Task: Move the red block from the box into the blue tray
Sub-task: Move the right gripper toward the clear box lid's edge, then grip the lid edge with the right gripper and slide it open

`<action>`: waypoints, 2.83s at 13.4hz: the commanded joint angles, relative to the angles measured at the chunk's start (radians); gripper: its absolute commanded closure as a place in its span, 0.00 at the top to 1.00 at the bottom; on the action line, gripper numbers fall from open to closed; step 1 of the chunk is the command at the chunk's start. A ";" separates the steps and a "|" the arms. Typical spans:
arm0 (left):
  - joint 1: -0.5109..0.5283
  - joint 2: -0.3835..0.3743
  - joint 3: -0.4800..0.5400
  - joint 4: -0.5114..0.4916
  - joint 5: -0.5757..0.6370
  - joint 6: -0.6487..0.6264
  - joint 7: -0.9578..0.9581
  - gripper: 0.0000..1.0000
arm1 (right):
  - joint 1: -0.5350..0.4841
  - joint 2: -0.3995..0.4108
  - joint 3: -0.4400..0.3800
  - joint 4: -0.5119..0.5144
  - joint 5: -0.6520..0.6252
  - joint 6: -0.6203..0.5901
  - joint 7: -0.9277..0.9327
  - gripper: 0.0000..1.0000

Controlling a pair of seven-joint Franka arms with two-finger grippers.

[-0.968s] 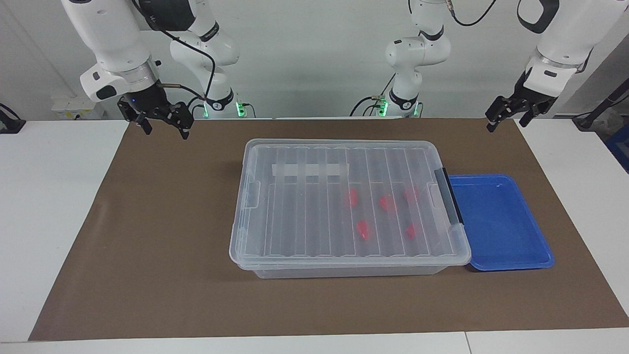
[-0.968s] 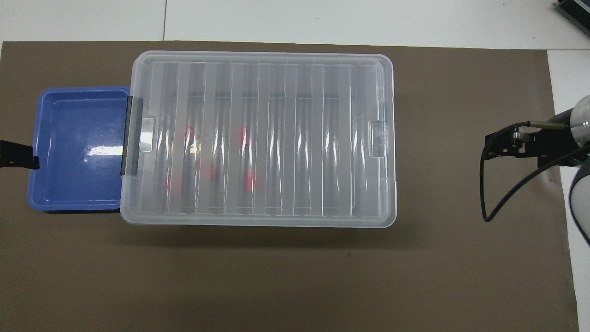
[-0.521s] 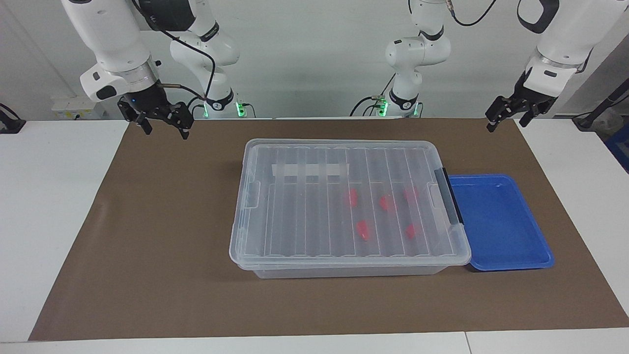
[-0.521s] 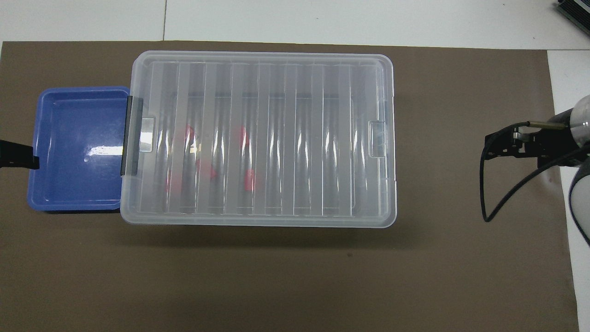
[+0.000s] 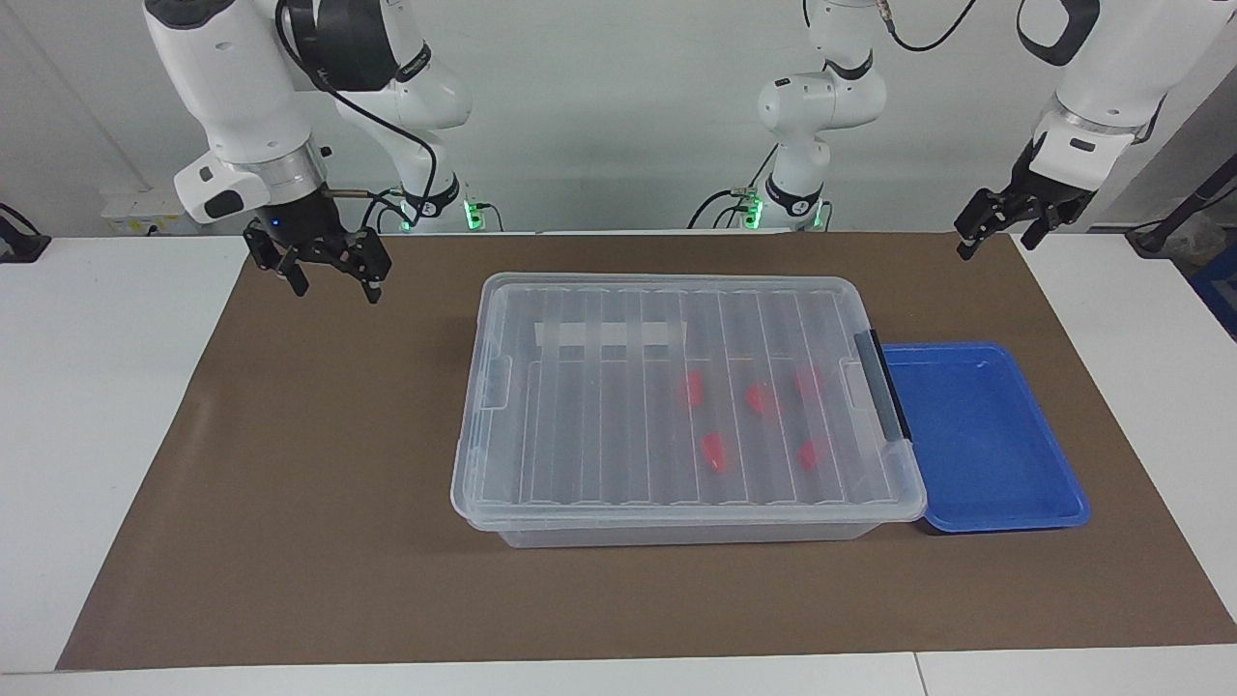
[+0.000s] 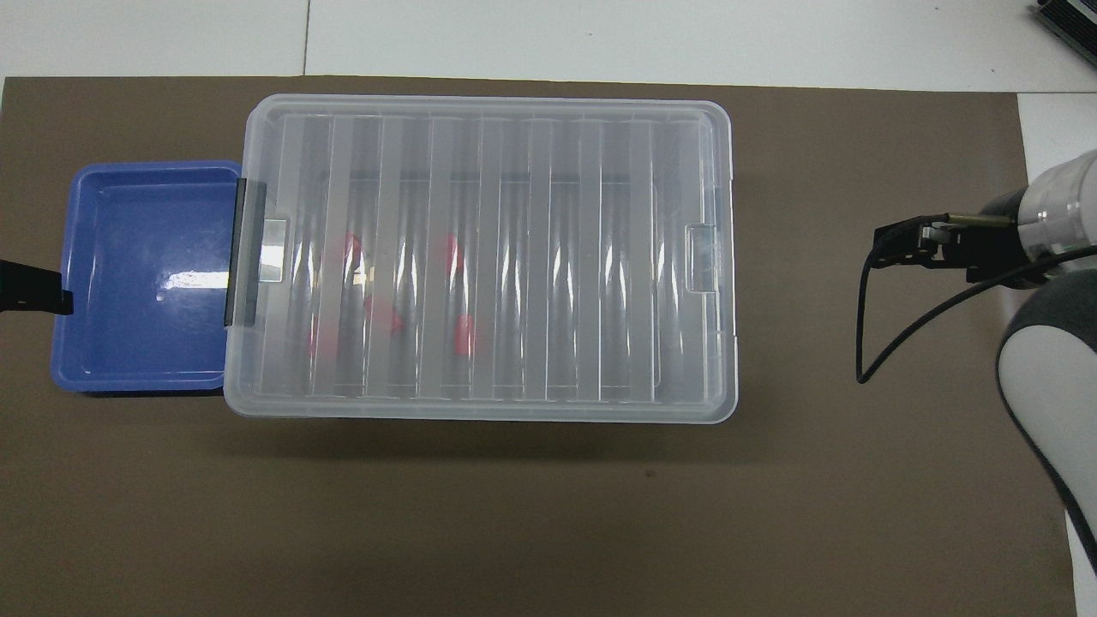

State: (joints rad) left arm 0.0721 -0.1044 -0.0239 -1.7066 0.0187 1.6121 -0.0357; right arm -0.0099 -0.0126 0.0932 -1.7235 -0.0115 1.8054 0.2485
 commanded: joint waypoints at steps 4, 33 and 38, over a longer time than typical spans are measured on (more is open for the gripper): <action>0.003 -0.029 0.002 -0.028 -0.006 0.003 0.004 1.00 | 0.097 0.031 0.005 -0.100 0.019 0.176 0.138 1.00; -0.008 -0.029 -0.001 -0.028 -0.006 0.008 0.007 1.00 | 0.001 0.040 0.003 -0.228 -0.002 0.206 -0.228 0.99; -0.038 -0.029 -0.017 -0.031 -0.008 0.023 -0.094 1.00 | -0.073 0.039 0.000 -0.223 -0.002 0.199 -0.382 1.00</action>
State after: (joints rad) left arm 0.0653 -0.1044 -0.0390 -1.7066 0.0176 1.6134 -0.0602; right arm -0.0582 0.0537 0.0895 -1.9208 -0.0128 2.0095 -0.0816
